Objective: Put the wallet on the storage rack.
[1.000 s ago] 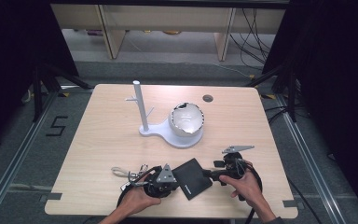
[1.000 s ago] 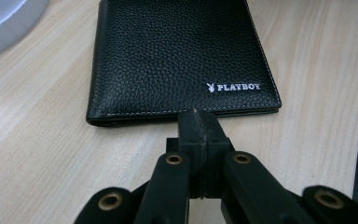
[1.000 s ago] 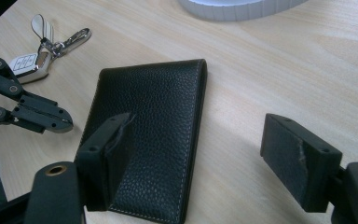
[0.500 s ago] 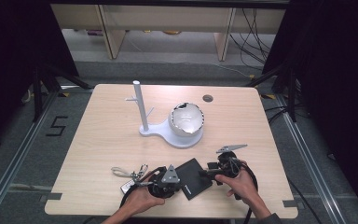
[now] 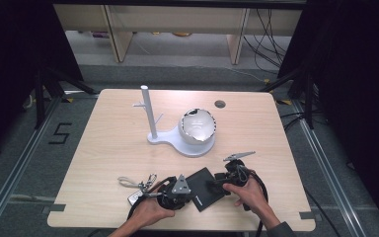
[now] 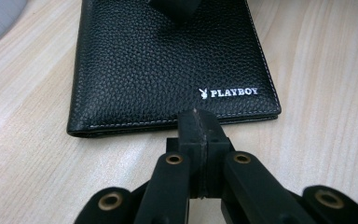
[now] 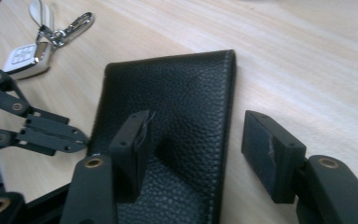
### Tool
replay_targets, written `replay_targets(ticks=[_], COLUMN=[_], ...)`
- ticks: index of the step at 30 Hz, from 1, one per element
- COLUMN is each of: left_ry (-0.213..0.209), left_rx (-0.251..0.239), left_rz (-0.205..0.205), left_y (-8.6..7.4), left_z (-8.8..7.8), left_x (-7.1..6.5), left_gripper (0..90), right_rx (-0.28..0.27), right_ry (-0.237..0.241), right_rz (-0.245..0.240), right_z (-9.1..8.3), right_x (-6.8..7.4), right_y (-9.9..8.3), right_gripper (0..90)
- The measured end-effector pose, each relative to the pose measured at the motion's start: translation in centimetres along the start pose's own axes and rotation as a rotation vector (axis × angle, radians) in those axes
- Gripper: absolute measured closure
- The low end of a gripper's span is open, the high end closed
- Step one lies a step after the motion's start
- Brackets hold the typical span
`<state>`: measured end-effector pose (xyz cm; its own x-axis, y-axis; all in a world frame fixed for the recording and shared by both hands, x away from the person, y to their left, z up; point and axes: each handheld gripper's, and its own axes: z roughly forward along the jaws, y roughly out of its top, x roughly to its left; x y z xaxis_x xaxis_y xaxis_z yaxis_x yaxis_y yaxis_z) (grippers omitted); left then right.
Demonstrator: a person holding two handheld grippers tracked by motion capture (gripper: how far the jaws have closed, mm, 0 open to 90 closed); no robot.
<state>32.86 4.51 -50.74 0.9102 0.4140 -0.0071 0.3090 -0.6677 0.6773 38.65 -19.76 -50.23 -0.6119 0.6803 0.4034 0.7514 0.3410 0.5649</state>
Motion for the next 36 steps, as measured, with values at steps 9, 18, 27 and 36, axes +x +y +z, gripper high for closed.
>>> replay_targets(ticks=[9,18,27,36], left_ry=[0.023,0.013,0.019,0.033], left_rx=[-0.004,-0.016,-0.014,-0.013], left_rz=[0.019,0.017,0.026,0.034], left_y=[0.0,-0.1,-0.1,-0.2], left_z=[0.1,0.1,0.0,0.0], left_x=[-0.3,-0.4,-0.5,-0.5], left_gripper=[89.5,89.5,89.4,89.0], right_rx=[-0.038,-0.078,-0.075,-0.039], right_ry=[0.063,0.188,0.203,0.217], right_rz=[0.124,0.189,0.148,0.179], right_z=[0.1,0.1,-0.5,-0.8], right_x=[-0.3,0.3,0.5,0.9], right_y=[-0.4,-0.5,-0.2,0.2], right_gripper=[46.8,64.0,73.1,77.0])
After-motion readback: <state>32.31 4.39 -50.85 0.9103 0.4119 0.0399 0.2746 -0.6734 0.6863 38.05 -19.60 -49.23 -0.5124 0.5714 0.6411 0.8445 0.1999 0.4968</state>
